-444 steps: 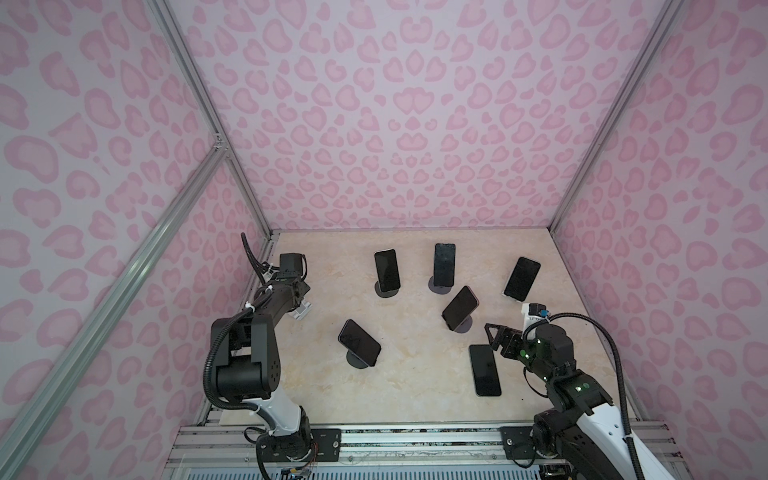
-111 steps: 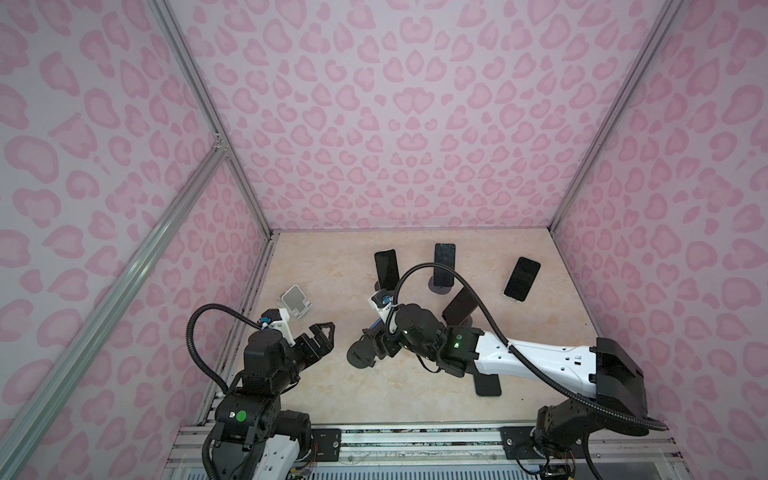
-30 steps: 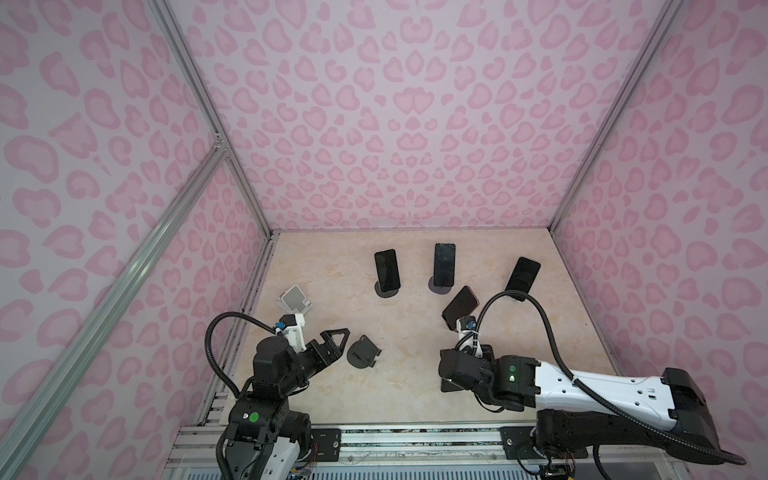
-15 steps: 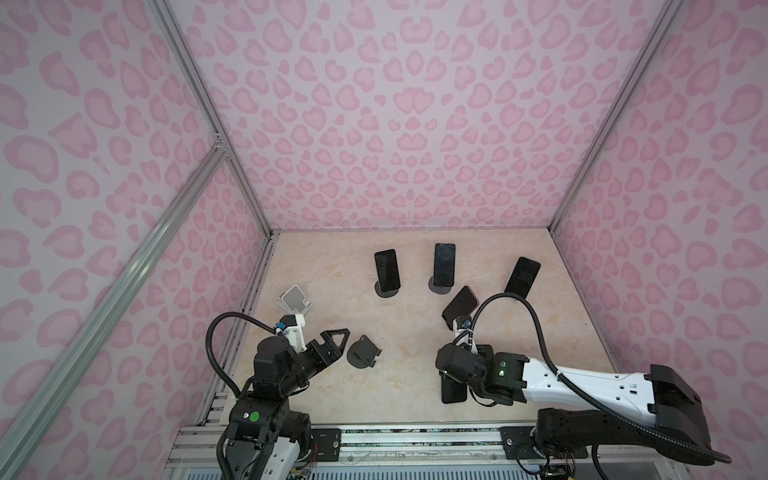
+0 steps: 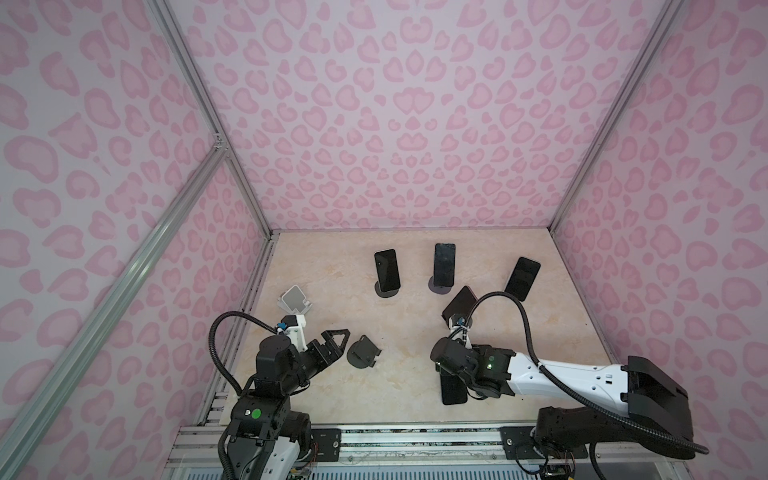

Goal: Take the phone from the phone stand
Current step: 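Lower the blue-edged phone flat onto the table beside the teal phone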

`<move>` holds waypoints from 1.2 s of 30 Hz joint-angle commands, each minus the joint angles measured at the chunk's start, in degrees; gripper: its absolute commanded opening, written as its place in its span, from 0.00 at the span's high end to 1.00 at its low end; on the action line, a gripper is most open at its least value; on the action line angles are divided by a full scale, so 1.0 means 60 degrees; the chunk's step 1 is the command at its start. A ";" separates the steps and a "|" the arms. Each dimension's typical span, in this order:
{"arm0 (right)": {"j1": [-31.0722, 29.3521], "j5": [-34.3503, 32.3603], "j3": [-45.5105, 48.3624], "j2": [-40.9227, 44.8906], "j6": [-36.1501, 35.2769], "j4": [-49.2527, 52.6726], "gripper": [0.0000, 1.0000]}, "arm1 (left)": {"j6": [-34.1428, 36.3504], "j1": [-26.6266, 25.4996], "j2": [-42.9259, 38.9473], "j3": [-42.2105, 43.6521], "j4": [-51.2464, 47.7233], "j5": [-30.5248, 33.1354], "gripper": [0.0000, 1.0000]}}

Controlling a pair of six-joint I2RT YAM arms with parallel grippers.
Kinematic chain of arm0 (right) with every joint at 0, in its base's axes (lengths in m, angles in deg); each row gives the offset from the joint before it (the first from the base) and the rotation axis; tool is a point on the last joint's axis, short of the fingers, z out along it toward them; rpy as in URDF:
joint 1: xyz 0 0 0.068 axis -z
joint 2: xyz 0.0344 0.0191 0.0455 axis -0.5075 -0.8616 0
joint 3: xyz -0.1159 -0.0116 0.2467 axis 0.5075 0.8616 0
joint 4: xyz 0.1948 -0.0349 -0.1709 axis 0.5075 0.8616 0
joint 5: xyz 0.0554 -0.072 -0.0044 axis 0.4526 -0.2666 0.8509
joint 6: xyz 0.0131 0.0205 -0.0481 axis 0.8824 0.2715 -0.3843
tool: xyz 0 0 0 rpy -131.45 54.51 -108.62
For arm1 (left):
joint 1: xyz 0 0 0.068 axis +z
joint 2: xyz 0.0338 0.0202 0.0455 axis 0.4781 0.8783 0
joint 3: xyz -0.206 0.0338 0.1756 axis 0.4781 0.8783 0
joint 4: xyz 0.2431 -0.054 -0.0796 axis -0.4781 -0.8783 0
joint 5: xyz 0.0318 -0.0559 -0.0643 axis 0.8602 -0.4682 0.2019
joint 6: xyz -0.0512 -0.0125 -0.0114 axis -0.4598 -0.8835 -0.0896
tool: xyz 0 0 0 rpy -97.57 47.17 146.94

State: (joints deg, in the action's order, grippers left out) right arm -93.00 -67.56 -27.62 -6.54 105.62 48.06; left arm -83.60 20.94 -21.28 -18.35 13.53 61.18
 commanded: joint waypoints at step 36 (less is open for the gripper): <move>0.1092 -0.0005 0.1231 -0.1381 -0.0455 -0.2569 0.40 | -0.0086 -0.0034 0.1189 -0.0593 0.0643 0.0007 0.04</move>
State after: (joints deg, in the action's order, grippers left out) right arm -86.59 -65.41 -20.16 -14.13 103.00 34.05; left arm -83.66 20.77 -14.41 -21.57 15.02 61.33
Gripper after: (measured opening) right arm 0.714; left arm 0.961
